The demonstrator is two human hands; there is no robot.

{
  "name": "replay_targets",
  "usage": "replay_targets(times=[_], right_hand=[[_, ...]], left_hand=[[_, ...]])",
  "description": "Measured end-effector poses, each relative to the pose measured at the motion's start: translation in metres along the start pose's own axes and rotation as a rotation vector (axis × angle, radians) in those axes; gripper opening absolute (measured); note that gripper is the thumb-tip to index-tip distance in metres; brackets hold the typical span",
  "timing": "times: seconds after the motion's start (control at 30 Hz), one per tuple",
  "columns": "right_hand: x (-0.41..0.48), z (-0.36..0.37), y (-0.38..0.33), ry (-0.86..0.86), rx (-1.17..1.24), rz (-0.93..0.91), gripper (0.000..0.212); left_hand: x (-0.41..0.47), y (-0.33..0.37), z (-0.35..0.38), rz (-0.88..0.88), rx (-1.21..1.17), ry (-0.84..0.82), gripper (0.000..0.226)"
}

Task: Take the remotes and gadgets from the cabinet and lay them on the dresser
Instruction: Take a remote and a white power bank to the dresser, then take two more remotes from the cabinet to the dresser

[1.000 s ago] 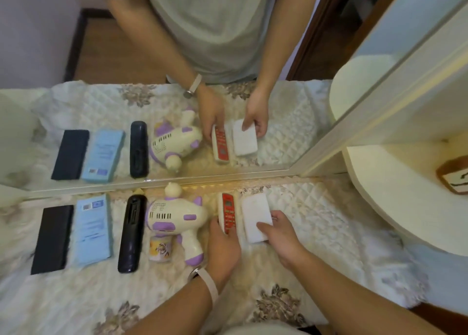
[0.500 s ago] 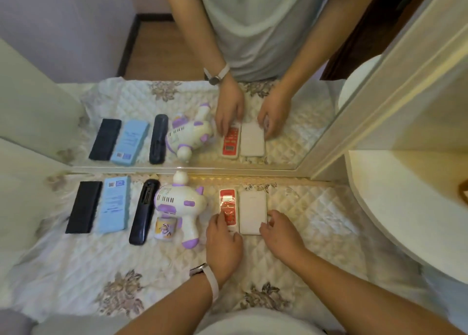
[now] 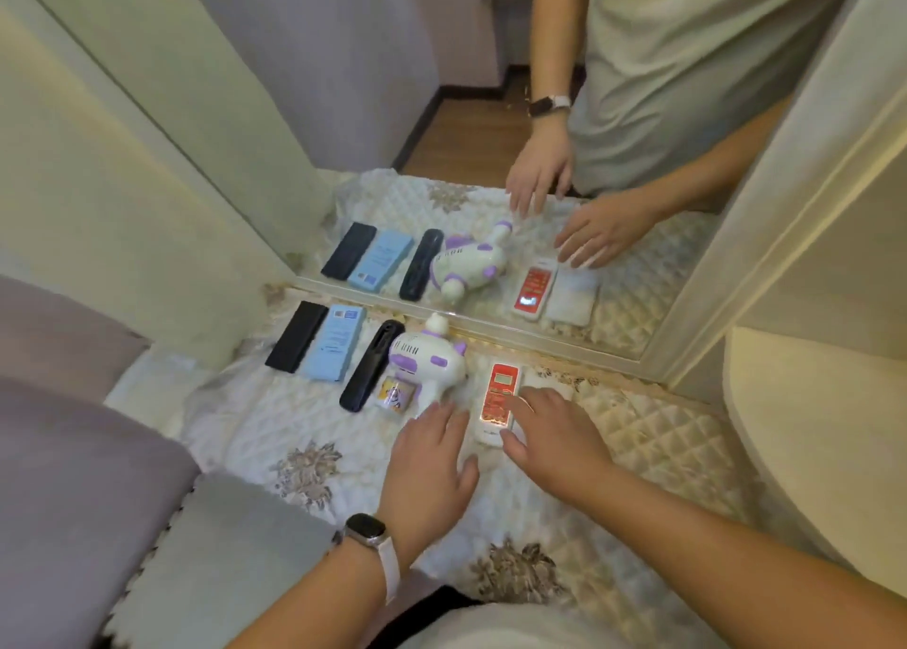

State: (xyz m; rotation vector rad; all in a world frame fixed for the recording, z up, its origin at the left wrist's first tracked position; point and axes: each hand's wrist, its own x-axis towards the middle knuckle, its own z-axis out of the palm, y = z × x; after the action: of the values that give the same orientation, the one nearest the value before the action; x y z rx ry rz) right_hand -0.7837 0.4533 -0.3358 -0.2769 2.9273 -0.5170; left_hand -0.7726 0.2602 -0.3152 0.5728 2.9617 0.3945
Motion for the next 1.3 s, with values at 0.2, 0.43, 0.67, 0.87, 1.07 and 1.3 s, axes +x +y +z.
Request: replay_targets(times=[0.2, 0.43, 0.67, 0.87, 1.07, 1.3], right_hand=[[0.008, -0.018, -0.052, 0.058, -0.066, -0.290, 0.045], [0.006, -0.028, -0.141, 0.147, -0.112, -0.619, 0.045], [-0.028, -0.015, -0.290, 0.109, -0.208, -0.912, 0.049], [-0.085, 0.021, -0.435, 0.090, -0.207, -1.124, 0.048], [-0.156, 0.065, -0.559, 0.097, -0.193, -1.365, 0.046], [-0.227, 0.102, -0.671, 0.077, -0.191, -1.574, 0.047]], left_hand=[[-0.048, -0.027, -0.041, -0.146, 0.152, 0.157, 0.048], [-0.127, -0.077, -0.077, -0.294, 0.274, 0.252, 0.044], [-0.270, -0.124, -0.119, -0.512, 0.284, 0.367, 0.044], [-0.421, -0.169, -0.140, -0.693, 0.323, 0.444, 0.042], [-0.558, -0.203, -0.148, -0.861, 0.348, 0.549, 0.041], [-0.689, -0.213, -0.154, -1.084, 0.331, 0.619, 0.043]])
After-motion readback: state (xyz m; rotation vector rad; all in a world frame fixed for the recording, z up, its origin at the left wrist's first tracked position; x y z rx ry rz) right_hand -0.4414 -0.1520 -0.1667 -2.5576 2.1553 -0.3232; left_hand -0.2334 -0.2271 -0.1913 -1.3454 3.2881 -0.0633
